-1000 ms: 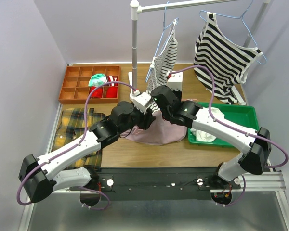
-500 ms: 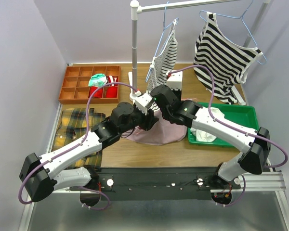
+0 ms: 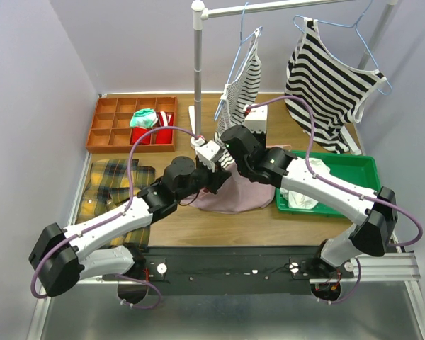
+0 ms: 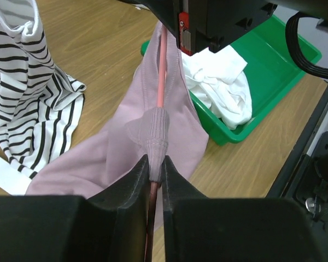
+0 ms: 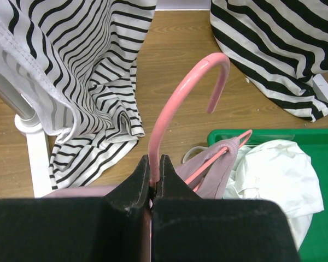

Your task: Place the tank top on the hanger

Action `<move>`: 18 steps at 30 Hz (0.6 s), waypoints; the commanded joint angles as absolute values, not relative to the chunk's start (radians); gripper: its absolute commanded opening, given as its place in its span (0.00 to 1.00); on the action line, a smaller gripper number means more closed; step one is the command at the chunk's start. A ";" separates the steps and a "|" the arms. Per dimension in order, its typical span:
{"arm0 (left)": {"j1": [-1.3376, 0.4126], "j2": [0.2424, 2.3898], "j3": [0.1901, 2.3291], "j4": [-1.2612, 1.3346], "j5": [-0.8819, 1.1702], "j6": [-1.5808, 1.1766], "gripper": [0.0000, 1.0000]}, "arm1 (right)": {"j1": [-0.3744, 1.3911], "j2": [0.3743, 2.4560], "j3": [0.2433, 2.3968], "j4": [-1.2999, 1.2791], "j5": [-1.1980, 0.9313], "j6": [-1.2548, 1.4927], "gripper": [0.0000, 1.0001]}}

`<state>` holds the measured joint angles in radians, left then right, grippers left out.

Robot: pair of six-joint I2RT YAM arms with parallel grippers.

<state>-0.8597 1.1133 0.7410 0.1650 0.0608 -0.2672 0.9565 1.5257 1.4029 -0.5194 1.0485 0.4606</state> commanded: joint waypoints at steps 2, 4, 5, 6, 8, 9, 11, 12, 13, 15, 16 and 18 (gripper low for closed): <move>-0.865 1.036 0.684 0.204 0.037 -0.287 0.18 | 0.965 1.512 1.433 -0.526 1.077 0.448 0.01; -0.865 1.003 0.661 0.212 0.028 -0.290 0.17 | 0.965 1.514 1.434 -0.526 1.075 0.448 0.01; -0.865 0.993 0.655 0.213 0.023 -0.290 0.15 | 0.965 1.513 1.434 -0.526 1.078 0.446 0.01; -0.865 0.985 0.646 0.216 0.021 -0.290 0.13 | 0.965 1.516 1.434 -0.526 1.075 0.446 0.01; -0.867 0.971 0.638 0.224 0.017 -0.295 0.03 | 0.965 1.516 1.436 -0.526 1.072 0.446 0.01; -0.867 0.971 0.635 0.227 0.014 -0.295 0.00 | 0.965 1.517 1.439 -0.526 1.071 0.446 0.01; -0.865 0.971 0.630 0.233 0.021 -0.296 0.00 | 0.965 1.519 1.447 -0.529 1.058 0.446 0.01; -0.865 0.973 0.624 0.236 0.023 -0.295 0.00 | 0.965 1.520 1.448 -0.531 1.054 0.448 0.01; -0.865 0.970 0.618 0.250 0.023 -0.295 0.00 | 0.965 1.517 1.451 -0.531 1.034 0.440 0.01; -0.865 0.962 0.595 0.274 0.014 -0.296 0.00 | 0.965 1.508 1.453 -0.523 1.009 0.433 0.05; -0.867 0.948 0.585 0.297 0.008 -0.299 0.00 | 0.965 1.503 1.451 -0.520 0.979 0.419 0.08; -0.865 0.937 0.563 0.320 0.008 -0.299 0.00 | 0.965 1.482 1.437 -0.497 0.948 0.407 0.19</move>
<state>-0.8661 0.9844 0.6113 0.2451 0.0528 -0.2890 0.9798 1.5253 1.4113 -0.5179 0.9874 0.4435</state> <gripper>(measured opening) 0.025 0.116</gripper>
